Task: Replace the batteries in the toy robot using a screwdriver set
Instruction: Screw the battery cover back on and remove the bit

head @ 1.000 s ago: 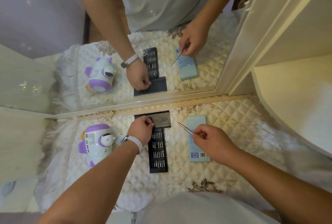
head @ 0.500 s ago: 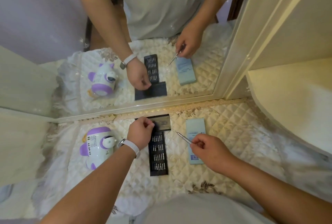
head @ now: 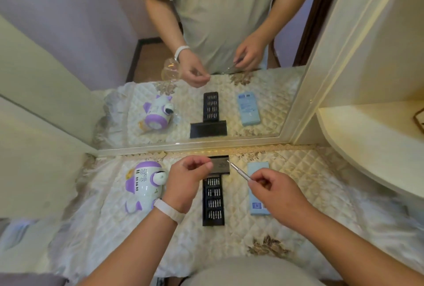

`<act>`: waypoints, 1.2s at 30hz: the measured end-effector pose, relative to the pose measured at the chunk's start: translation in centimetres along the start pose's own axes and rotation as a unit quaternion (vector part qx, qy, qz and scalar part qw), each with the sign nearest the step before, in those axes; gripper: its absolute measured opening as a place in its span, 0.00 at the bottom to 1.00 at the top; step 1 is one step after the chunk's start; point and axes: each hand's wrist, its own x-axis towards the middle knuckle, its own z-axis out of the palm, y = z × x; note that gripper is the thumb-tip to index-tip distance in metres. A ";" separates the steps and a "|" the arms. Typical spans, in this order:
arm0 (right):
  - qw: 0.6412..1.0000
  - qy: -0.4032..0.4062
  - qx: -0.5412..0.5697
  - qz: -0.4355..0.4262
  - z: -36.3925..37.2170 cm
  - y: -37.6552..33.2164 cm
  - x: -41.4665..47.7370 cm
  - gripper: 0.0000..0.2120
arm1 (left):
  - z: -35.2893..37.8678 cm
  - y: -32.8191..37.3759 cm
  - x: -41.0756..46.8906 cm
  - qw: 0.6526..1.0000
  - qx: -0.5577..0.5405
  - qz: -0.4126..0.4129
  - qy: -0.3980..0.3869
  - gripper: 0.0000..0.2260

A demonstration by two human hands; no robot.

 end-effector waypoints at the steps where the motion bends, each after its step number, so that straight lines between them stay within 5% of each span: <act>1: 1.000 0.002 -0.002 -0.008 0.2 -0.5 -0.4 0.08 | -0.3 0.3 -0.4 1.000 -0.011 0.001 -0.002 0.10; 14: 0.997 0.030 -0.036 -0.057 5.6 -5.6 -2.2 0.08 | -5.2 2.6 -2.8 0.988 -0.150 0.008 -0.045 0.12; 36: 0.990 0.049 -0.077 -0.111 10.9 -9.1 -1.6 0.11 | -11.7 3.1 -1.7 0.990 -0.109 0.013 -0.088 0.12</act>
